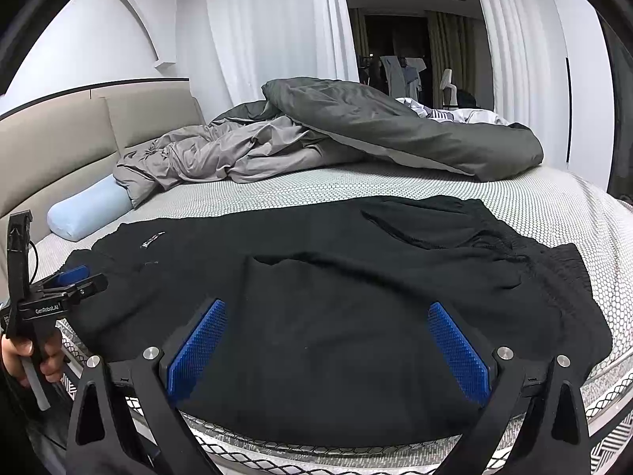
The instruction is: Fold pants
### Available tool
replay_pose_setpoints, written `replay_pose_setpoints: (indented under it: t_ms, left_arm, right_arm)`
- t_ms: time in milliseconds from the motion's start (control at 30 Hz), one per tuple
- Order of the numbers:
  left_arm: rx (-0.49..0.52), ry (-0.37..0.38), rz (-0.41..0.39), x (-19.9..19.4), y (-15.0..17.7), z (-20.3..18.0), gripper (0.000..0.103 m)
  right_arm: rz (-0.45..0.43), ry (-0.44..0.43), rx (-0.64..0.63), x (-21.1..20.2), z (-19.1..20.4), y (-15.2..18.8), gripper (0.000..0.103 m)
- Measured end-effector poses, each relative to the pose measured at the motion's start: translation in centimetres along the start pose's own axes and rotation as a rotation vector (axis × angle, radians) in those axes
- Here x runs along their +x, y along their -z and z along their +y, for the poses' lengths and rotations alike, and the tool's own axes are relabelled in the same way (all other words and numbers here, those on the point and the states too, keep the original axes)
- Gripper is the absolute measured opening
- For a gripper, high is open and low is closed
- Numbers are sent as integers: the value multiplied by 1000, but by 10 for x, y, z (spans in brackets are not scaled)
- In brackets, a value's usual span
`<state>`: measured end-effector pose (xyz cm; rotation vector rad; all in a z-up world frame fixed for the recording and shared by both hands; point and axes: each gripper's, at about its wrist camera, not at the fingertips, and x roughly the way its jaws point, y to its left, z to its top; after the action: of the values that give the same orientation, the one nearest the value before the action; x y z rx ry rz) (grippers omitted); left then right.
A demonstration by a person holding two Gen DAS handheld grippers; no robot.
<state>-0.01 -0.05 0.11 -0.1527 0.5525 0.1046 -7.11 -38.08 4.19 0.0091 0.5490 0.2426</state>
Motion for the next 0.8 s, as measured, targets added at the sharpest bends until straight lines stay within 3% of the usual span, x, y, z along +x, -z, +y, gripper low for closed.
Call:
replay_pose_setpoints:
  t_ms: [800]
  left_arm:
    - [1,-2,0,-1,-1,0,102]
  right_arm:
    - [-5,9,4,-3,0,1,103]
